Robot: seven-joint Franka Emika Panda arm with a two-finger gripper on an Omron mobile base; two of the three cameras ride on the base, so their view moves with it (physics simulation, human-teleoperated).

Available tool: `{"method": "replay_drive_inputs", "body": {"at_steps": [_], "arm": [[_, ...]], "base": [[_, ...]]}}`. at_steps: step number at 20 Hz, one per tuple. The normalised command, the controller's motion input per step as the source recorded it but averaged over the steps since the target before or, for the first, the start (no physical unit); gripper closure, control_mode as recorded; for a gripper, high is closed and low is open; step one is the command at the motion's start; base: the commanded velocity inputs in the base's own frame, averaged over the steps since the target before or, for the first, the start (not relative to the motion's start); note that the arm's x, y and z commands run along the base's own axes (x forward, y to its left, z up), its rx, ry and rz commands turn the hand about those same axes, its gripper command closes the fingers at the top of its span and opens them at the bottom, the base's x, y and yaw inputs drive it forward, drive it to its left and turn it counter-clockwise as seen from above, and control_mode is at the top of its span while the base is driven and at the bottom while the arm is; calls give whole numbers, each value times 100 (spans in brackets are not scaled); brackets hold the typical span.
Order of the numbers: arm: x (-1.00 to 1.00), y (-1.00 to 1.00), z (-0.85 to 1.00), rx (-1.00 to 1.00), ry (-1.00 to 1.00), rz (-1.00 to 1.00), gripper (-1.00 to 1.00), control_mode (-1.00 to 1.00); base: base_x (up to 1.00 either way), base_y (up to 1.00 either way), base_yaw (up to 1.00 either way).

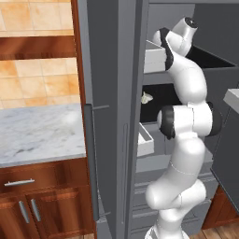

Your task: Transport the chicken drumstick from the fridge to the microwave and turn on the microwave.

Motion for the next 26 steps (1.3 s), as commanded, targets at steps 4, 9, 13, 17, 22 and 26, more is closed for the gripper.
{"method": "replay_drive_inputs", "body": {"at_steps": [4,9,13,17,22,26], "arm": [[-8,12,-64,5,-7,0,100,-100],[-19,29,-60,5,-21,-2,100,-100],[-18,18,-46,5,-20,-6,100,-100],[-2,15,8,0,-28,-5,100,-100],[-1,0,48,0,-28,-2,100,-100],[-39,-9,50,0,-10,-4,100,-100]], "base": [[0,0,0],[0,0,0],[0,0,0],[0,0,0],[0,0,0],[0,0,0]]}}
